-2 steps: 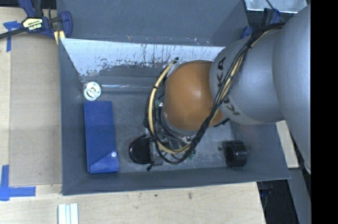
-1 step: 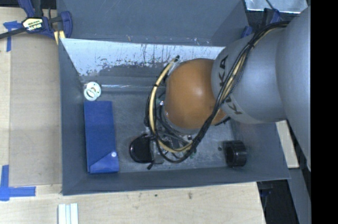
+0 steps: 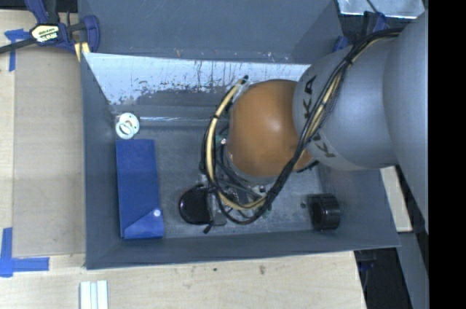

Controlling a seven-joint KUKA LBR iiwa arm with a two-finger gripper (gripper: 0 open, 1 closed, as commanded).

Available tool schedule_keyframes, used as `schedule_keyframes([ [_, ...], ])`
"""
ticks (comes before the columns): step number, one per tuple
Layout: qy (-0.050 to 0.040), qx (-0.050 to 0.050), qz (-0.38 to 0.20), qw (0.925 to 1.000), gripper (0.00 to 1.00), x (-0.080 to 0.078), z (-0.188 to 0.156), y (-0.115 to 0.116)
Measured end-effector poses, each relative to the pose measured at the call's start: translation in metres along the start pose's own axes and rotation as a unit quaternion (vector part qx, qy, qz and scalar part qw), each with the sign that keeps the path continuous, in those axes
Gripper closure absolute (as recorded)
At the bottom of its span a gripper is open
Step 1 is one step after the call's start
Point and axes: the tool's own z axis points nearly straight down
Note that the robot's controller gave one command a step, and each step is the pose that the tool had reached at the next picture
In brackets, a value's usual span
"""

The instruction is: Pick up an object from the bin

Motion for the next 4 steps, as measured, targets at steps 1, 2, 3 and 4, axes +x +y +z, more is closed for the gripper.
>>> schedule_keyframes([
  [1, 0.0004, 0.000, 0.000, 1.0000, 1.00, 0.000, -0.003, 0.000],
  [2, 0.0009, 0.000, 0.000, 1.0000, 1.00, 0.000, -0.007, 0.000],
  [3, 0.0022, 0.000, 0.001, 1.0000, 1.00, 0.001, -0.015, 0.000],
  [4, 0.0013, 0.000, 0.001, 1.0000, 1.00, 0.000, -0.024, 0.000],
])
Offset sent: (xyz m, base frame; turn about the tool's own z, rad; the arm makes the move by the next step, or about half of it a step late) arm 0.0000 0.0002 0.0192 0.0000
